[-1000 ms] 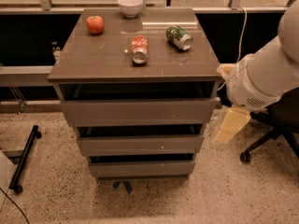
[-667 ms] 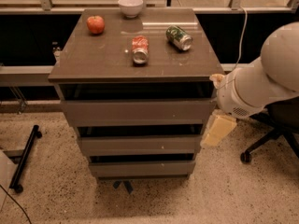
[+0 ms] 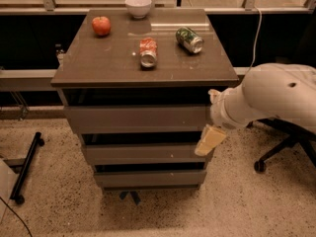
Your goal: Open top drawer
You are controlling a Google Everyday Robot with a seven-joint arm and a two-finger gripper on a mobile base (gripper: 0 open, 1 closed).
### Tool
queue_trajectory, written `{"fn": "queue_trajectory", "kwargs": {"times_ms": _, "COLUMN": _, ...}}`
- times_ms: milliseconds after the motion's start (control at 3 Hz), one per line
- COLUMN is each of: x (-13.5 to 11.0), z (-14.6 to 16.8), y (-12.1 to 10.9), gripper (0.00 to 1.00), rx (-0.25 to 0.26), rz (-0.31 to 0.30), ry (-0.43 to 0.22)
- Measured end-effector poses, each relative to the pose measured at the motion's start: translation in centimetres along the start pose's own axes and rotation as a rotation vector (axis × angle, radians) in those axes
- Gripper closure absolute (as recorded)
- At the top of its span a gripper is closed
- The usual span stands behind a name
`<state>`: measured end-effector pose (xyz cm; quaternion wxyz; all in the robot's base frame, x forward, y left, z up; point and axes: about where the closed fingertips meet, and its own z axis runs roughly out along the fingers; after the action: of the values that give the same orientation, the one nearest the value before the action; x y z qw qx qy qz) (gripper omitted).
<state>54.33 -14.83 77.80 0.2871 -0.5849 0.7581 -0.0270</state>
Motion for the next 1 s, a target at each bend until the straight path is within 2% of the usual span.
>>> {"fn": "queue_trajectory", "kwargs": {"times_ms": 667, "x": 0.9, "z": 8.5, "y": -1.9, "gripper": 0.00, "rx": -0.009, "rz": 0.080, "ry": -0.051}}
{"fn": "queue_trajectory", "kwargs": {"times_ms": 1000, "x": 1.3, "z": 11.0, "y": -3.0, "gripper": 0.00, "rx": -0.022, "rz": 0.116, "ry": -0.071}}
